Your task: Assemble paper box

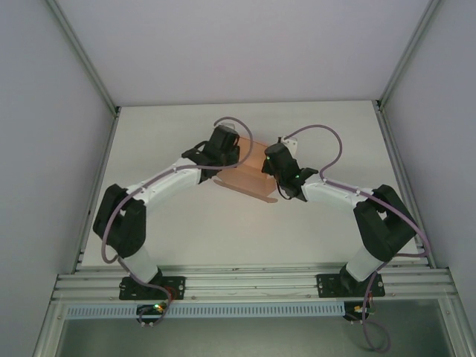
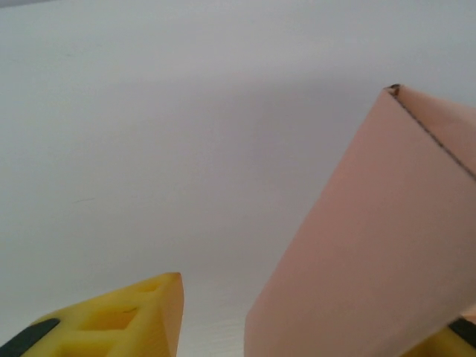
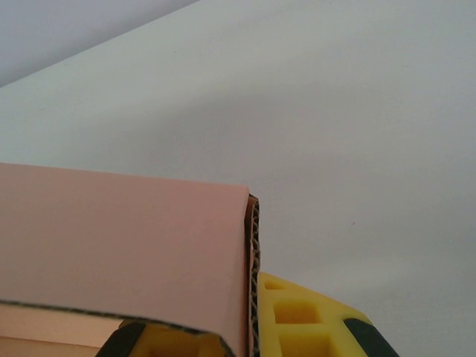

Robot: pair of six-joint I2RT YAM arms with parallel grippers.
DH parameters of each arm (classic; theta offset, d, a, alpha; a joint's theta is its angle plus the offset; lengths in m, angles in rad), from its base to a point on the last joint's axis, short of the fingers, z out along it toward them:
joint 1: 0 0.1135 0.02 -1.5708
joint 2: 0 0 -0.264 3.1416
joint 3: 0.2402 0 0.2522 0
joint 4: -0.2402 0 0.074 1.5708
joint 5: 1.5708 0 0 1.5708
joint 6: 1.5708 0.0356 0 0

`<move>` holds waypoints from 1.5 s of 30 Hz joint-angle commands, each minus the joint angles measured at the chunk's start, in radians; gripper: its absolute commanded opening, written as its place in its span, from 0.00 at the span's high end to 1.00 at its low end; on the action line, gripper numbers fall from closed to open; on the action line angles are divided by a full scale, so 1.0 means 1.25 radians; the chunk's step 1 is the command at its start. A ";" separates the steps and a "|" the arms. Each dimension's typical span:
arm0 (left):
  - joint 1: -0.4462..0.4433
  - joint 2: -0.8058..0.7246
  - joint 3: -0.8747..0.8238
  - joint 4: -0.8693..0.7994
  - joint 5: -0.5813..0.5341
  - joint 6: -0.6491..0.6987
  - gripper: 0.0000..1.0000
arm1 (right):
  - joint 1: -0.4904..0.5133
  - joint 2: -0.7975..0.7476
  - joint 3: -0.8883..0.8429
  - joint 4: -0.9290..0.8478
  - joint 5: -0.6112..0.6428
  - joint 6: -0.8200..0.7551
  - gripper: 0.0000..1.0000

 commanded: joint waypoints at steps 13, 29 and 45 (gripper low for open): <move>0.012 -0.045 0.002 0.046 0.169 0.058 0.32 | -0.005 -0.009 -0.001 -0.067 0.021 -0.032 1.00; 0.014 0.016 0.025 -0.058 0.171 0.105 0.48 | -0.005 -0.015 0.014 -0.066 -0.005 -0.051 1.00; 0.004 0.087 0.085 -0.056 0.096 0.120 0.69 | -0.006 -0.044 -0.001 -0.034 -0.024 -0.059 1.00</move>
